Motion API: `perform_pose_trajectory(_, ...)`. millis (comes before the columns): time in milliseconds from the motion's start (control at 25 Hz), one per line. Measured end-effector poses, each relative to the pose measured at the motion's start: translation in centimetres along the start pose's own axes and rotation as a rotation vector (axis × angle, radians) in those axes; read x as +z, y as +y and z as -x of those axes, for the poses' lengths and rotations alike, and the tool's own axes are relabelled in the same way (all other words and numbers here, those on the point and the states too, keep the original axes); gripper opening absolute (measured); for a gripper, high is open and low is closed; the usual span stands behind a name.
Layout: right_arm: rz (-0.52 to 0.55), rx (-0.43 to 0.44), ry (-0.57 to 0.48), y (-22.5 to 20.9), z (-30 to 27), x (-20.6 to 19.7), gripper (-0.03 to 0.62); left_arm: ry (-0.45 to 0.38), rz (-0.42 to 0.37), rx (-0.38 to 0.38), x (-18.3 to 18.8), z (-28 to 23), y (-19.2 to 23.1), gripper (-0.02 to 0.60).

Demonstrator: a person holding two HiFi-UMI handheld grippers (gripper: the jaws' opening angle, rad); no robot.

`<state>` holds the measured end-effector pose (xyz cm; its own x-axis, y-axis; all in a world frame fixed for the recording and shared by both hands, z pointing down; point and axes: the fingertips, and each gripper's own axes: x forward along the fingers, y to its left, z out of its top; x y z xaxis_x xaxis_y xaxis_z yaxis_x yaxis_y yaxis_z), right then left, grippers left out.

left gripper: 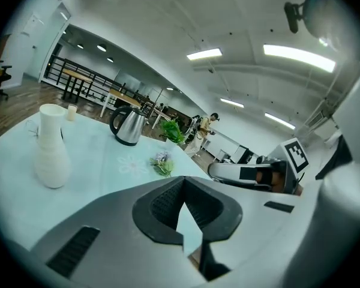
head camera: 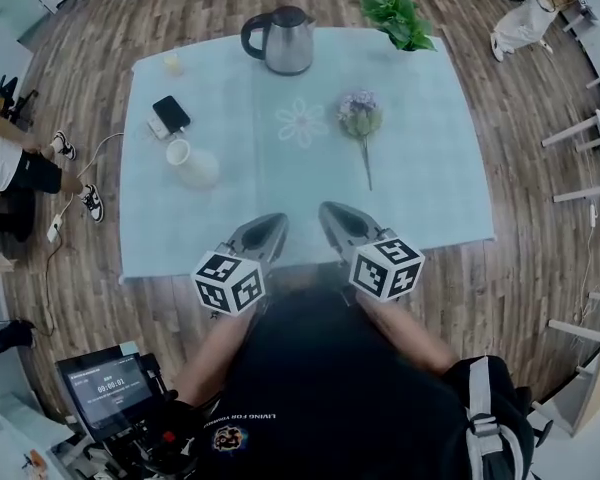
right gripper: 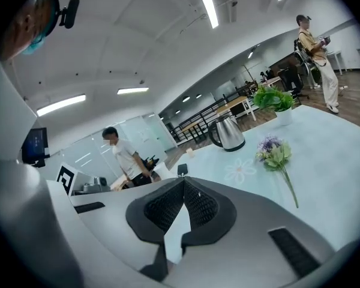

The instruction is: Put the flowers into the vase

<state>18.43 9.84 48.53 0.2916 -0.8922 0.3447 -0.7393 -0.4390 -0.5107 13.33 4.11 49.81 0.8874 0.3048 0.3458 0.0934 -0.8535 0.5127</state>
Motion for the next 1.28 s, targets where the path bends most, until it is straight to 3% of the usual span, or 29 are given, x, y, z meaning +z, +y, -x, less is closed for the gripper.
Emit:
perform_pose_trajectory(200, -0.019, -0.031, 0.002, -2.5, 2.2, -0.9, 0.020, -0.013, -0.014, 0.026, -1.4, 0.3, -1.5, 0.008)
perform_pose_trajectory(320, 0.019, -0.073, 0.008, -4.6, 3.1, -0.8, 0.020, -0.011, -0.069, 0.055, -2.0, 0.5, -1.7, 0.008)
perform_pose_trajectory(520, 0.173, -0.181, 0.017, -8.9, 3.7, 0.4, 0.020, 0.015, -0.150, 0.124, -3.1, 1.2, -0.7, 0.008)
perform_pose_trajectory(720, 0.349, -0.275, 0.051, -11.9, 3.7, 1.3, 0.020, 0.108, -0.223, 0.239, -5.7, 3.1, 2.8, 0.008)
perform_pose_trajectory(880, 0.470, -0.289, 0.121, -13.3, 3.3, 1.7, 0.020, 0.162, -0.163, 0.261, -7.8, 4.7, 5.1, 0.008)
perform_pose_trajectory(1040, 0.566, -0.277, 0.224, -14.8, 2.6, 1.4, 0.020, 0.155, -0.076, 0.285, -8.3, 6.4, 6.8, 0.008)
perform_pose_trajectory(1280, 0.628, -0.245, 0.330, -18.9, 0.3, 1.2, 0.021, 0.146, -0.078, 0.373, -7.2, 7.6, 8.4, 0.008)
